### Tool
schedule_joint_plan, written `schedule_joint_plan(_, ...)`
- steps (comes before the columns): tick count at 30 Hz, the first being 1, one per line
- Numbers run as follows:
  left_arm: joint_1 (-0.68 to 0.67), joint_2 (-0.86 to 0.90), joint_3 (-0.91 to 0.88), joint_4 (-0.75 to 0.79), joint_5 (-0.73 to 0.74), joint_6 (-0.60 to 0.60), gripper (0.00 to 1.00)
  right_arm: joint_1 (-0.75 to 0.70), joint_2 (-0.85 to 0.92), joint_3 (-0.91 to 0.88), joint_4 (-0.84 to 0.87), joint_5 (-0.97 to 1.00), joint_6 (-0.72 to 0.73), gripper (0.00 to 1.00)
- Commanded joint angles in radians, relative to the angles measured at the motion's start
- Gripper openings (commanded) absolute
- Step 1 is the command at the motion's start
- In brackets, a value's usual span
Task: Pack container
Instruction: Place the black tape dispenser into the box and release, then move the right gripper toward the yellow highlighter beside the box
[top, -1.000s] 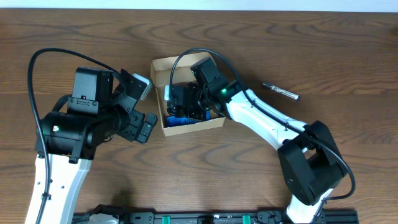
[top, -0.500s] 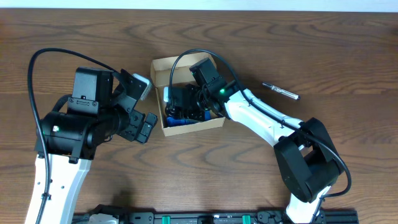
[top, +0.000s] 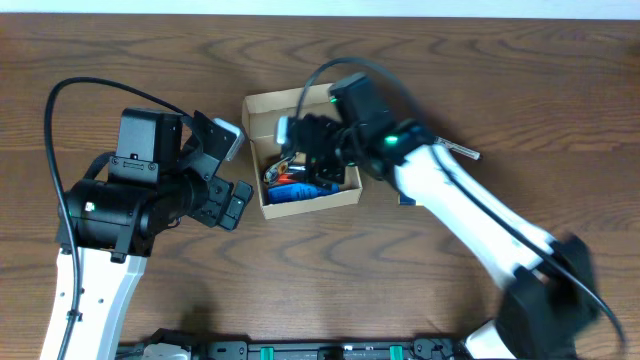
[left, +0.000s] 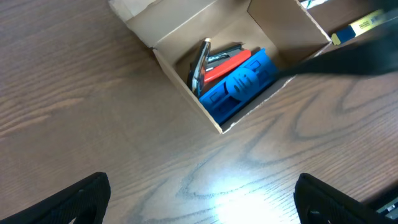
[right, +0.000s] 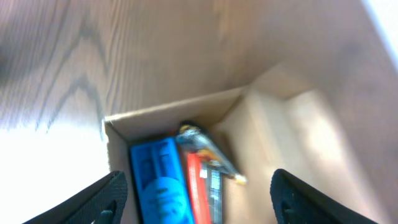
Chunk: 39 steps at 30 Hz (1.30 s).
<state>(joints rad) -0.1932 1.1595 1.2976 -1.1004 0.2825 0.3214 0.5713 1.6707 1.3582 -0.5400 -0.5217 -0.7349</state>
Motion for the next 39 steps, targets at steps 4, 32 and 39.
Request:
schedule_joint_plan(4,0.003,0.003,0.013,-0.004,0.006,0.012,0.95,-0.059,-0.283,0.035,-0.108,0.14,0.042,0.79)
schedule_joint_plan(32,0.003,0.003,0.013,-0.004,0.006,0.012,0.95,-0.315,-0.087,0.0,-0.623,0.473,0.113,0.8)
schedule_joint_plan(39,0.003,0.003,0.013,-0.004,0.006,0.012,0.95,-0.341,-0.122,-0.012,-0.616,0.438,0.147,0.82)
